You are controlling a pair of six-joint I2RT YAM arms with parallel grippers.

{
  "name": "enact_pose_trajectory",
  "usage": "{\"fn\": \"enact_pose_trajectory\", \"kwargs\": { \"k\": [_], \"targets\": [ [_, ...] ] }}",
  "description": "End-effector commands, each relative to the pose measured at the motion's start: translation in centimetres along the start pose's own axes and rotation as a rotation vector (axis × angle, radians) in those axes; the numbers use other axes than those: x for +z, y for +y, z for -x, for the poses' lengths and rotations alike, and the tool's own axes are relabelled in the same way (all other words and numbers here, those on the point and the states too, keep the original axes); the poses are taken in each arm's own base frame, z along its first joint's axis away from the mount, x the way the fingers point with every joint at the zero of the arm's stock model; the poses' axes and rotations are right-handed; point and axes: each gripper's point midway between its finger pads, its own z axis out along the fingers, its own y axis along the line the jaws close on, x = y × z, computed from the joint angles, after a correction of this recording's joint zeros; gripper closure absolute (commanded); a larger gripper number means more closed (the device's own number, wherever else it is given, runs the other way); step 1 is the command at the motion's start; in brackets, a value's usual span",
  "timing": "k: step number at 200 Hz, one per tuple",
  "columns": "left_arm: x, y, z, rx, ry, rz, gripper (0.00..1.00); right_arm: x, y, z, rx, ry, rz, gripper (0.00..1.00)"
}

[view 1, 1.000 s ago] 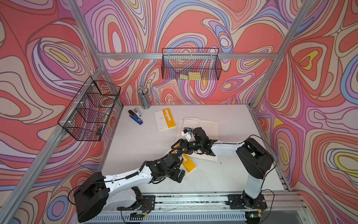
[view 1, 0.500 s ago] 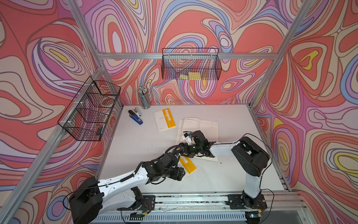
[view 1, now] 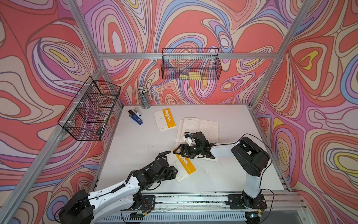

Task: Close the notebook
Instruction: Close the notebook at the center of the board, then pick up the notebook from the center of the board.

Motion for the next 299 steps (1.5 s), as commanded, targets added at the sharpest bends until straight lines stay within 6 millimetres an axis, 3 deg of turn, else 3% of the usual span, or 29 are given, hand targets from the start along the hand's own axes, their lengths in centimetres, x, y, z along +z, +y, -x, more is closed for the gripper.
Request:
{"fn": "enact_pose_trajectory", "kwargs": {
  "k": [1,101,137,164,217,280,299],
  "targets": [
    [0.0,1.2,0.8,-0.101,-0.064,0.014,0.28,0.4,-2.3,-1.6,0.043,0.031,-0.056,0.02],
    [1.9,2.1,0.8,-0.233,-0.076,-0.006,0.29,0.4,-2.1,-1.5,0.049,0.016,-0.037,0.02],
    [2.5,2.2,0.8,-0.285,-0.084,-0.017,0.35,0.4,-2.2,-1.5,0.048,0.014,-0.039,0.02],
    [2.8,2.8,0.5,-0.34,-0.085,-0.013,0.46,0.4,-2.1,-1.4,0.048,0.011,-0.034,0.02],
    [2.5,2.9,1.2,-0.33,-0.152,-0.066,0.48,0.8,-2.3,-1.5,0.054,0.021,-0.03,0.02],
    [2.2,1.4,2.4,-0.262,-0.2,-0.134,0.68,1.0,-2.3,-1.3,0.055,0.02,-0.028,0.02],
    [2.1,1.0,2.6,-0.25,-0.207,-0.151,0.83,1.0,-2.3,-1.3,0.054,0.021,-0.029,0.02]
  ]
}}
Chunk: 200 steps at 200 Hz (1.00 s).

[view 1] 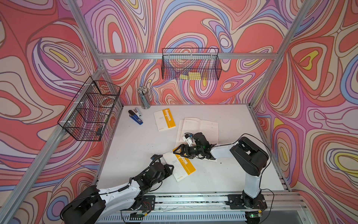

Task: Close the notebook
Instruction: Pick up the notebook from the center of the board.

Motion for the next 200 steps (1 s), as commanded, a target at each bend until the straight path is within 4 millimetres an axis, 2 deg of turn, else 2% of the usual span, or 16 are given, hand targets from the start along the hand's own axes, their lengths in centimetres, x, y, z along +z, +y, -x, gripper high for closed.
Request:
{"fn": "enact_pose_trajectory", "kwargs": {
  "k": [1,36,54,78,124,161,173,184,188,200],
  "targets": [
    [0.0,-0.3,0.6,0.024,-0.034,-0.018,0.84,0.7,-2.5,-1.3,0.059,0.037,-0.065,0.02],
    [-0.3,-0.9,0.8,0.048,-0.034,-0.024,1.0,0.6,-2.2,-1.3,0.053,0.035,-0.061,0.02],
    [-0.6,-1.0,1.0,0.055,-0.039,-0.024,1.0,0.6,-2.0,-1.1,0.044,0.035,-0.054,0.02],
    [-1.2,-1.5,1.2,0.086,-0.04,-0.019,1.0,0.4,-0.6,-0.5,-0.002,0.03,-0.029,0.02],
    [-2.6,-3.7,1.9,0.181,-0.026,-0.017,1.0,-0.9,3.5,1.4,-0.104,0.005,0.001,0.02],
    [-3.2,-4.7,1.9,0.239,0.022,0.029,1.0,-2.1,6.6,2.8,-0.164,-0.023,0.024,0.02],
    [-3.5,-5.3,2.1,0.265,0.028,0.035,1.0,-2.5,7.5,3.1,-0.182,-0.035,0.029,0.02],
    [-3.9,-6.0,2.5,0.288,0.027,0.04,1.0,-2.6,7.5,3.5,-0.189,-0.04,0.014,0.02],
    [-4.1,-6.2,2.7,0.296,0.026,0.043,1.0,-3.3,8.6,3.8,-0.212,-0.059,0.023,0.02],
    [-4.8,-7.0,3.3,0.32,0.031,0.054,1.0,-4.0,9.2,4.4,-0.233,-0.08,0.011,0.02]
  ]
}}
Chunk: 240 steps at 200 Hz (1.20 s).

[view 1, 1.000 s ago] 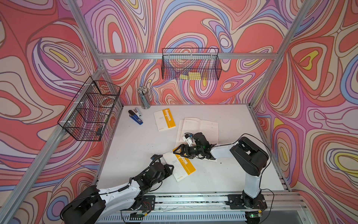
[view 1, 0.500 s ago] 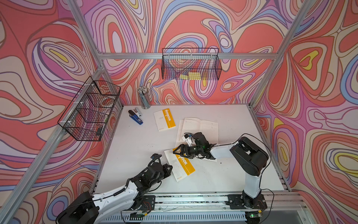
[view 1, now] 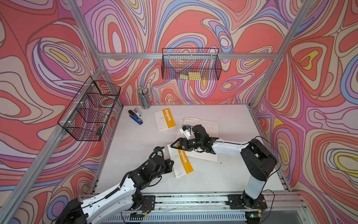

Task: Close the notebook
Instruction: Pick up the notebook from the center of the board, then place the notebook at the notebook.

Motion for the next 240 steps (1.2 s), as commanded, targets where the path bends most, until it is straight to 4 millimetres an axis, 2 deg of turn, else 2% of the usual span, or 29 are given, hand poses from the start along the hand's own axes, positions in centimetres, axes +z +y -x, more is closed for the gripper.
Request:
{"fn": "enact_pose_trajectory", "kwargs": {
  "k": [1,14,18,41,63,81,137,169,200,240],
  "targets": [
    [-1.3,0.0,0.9,0.072,0.032,0.063,1.0,-1.5,1.7,1.5,-0.067,-0.042,-0.026,0.02],
    [-2.0,-0.1,1.8,0.081,0.045,0.079,1.0,-2.4,2.0,2.3,-0.078,-0.071,-0.038,0.02],
    [-2.6,-1.3,3.0,0.083,0.029,0.058,1.0,-2.8,2.1,2.7,-0.082,-0.081,-0.04,0.02],
    [-3.9,-2.0,5.8,0.07,0.041,0.051,1.0,-5.0,2.2,4.6,-0.084,-0.152,-0.055,0.02],
    [-4.7,-2.9,9.7,0.068,0.025,0.033,1.0,-7.0,1.7,6.2,-0.077,-0.208,-0.077,0.02],
    [-4.2,-3.3,13.4,0.057,0.016,0.008,1.0,-7.9,1.3,6.7,-0.074,-0.223,-0.085,0.02],
    [0.1,-5.3,25.0,0.023,0.022,-0.141,1.0,-9.0,0.7,6.3,-0.059,-0.224,-0.106,0.02],
    [3.4,-4.8,30.4,-0.027,0.041,-0.215,1.0,-9.6,0.3,5.4,-0.051,-0.226,-0.119,0.02],
    [6.7,-2.9,33.1,-0.045,0.059,-0.189,1.0,-10.5,-0.1,4.7,-0.049,-0.236,-0.142,0.02],
    [10.3,-0.3,34.3,-0.064,0.114,-0.166,1.0,-11.0,-0.5,3.9,-0.043,-0.235,-0.155,0.02]
  ]
}}
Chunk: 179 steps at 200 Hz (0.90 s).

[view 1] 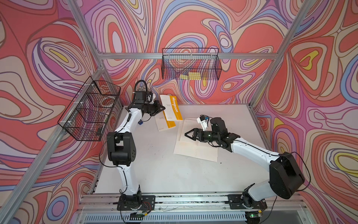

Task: Close the notebook
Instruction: Place the notebook at the notebook.

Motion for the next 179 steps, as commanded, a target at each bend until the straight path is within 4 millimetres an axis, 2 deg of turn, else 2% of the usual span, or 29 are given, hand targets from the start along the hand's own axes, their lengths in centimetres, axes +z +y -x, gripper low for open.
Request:
{"fn": "enact_pose_trajectory", "kwargs": {
  "k": [1,29,60,104,179],
  "targets": [
    [0.8,0.7,0.2,0.003,0.048,-0.014,1.0,-0.7,-0.3,-0.1,-0.016,-0.013,-0.02,0.02],
    [1.8,2.4,0.9,-0.015,0.063,-0.003,1.0,-0.8,-0.4,-0.2,-0.017,-0.009,-0.024,0.02],
    [2.0,4.8,1.2,-0.046,0.067,0.016,1.0,-0.8,-0.3,-0.1,-0.014,-0.01,-0.022,0.02],
    [2.4,7.8,0.8,-0.079,0.092,0.039,1.0,-0.6,-0.5,-0.2,-0.007,-0.004,-0.026,0.02],
    [3.3,11.6,0.0,-0.091,0.117,0.098,1.0,-0.4,-0.9,-0.4,0.013,-0.001,-0.032,0.02]
  ]
}}
